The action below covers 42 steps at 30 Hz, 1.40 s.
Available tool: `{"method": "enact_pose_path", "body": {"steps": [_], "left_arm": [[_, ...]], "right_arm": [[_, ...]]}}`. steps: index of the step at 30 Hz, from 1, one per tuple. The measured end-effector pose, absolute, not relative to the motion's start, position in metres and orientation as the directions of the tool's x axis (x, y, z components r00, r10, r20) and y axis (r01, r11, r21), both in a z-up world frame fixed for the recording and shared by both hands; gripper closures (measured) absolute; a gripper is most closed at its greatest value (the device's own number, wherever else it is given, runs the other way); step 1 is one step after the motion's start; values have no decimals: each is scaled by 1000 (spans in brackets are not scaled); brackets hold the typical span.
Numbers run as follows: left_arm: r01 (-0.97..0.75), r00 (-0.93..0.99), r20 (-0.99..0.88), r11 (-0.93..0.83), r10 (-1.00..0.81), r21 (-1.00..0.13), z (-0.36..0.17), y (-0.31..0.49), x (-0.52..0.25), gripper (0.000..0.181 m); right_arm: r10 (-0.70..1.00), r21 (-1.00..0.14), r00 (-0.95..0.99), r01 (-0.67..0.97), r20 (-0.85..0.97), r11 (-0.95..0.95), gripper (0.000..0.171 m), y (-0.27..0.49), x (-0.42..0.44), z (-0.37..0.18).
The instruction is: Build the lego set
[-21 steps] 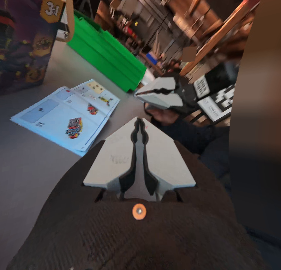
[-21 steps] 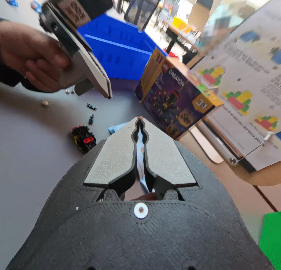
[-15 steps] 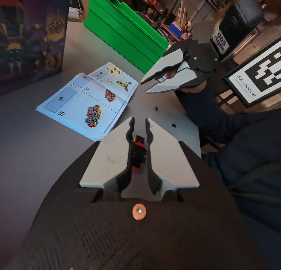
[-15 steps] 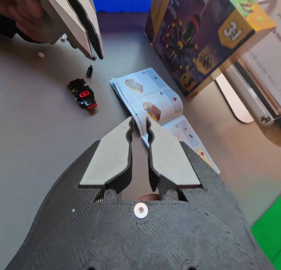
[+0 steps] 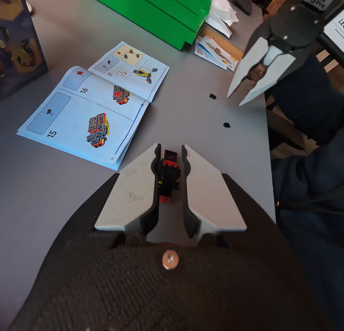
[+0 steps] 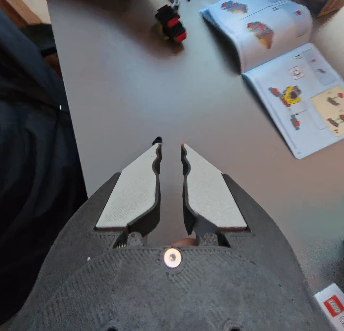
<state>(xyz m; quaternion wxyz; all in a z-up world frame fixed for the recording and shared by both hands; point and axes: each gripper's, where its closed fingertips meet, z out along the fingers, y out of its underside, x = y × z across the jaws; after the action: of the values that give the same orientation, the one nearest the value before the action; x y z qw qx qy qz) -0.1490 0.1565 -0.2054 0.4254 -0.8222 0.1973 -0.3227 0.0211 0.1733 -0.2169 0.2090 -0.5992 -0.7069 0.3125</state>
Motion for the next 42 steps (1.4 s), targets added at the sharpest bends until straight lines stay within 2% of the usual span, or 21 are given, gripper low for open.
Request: {"method": "enact_pose_path", "body": {"steps": [4,10,13,15,16,20,23,25,28,31,36,42], "left_arm": [[-97,715,328,-552,-618,-828,-210,154,-144,162],[-166,715,264,-525,-647,-835,-213,150,-138,162],[-202,707,239,-514,-666,-834,-215,147,-134,161],[-229,683,230,-503,-693,-834,-215,142,-127,160],[-247,671,219,-492,-709,-835,-216,139,-123,159],[-370,614,99,-397,-783,-840,-219,128,-105,155],[-426,604,-17,-305,-797,-852,-216,127,-94,155],[-404,601,-26,-275,-799,-872,-209,126,-85,155],[-335,606,-14,-239,-796,-911,-197,127,-79,157],[-295,623,-53,-171,-780,-940,-185,130,-84,163],[-338,630,-86,-172,-772,-925,-191,131,-92,168],[-261,592,58,-259,-804,-930,-190,125,-84,167]], "right_arm": [[974,-638,-227,748,10,181,152,156,27,-236],[984,-645,-181,752,-5,135,149,149,16,-243],[991,-614,-134,781,15,115,149,153,13,-252],[991,-626,-132,773,7,107,157,151,9,-251],[991,-625,-131,773,7,107,166,151,8,-252],[989,-652,-139,745,52,139,167,159,-2,-249],[966,-748,-246,626,76,219,166,148,-27,-227],[933,-793,-336,530,130,302,166,136,-48,-209],[888,-792,-413,464,203,396,166,129,-74,-197],[873,-799,-459,457,165,391,166,125,-89,-196],[873,-835,-475,434,108,339,166,125,-97,-195],[848,-850,-491,342,202,401,166,125,-94,-188]]}}
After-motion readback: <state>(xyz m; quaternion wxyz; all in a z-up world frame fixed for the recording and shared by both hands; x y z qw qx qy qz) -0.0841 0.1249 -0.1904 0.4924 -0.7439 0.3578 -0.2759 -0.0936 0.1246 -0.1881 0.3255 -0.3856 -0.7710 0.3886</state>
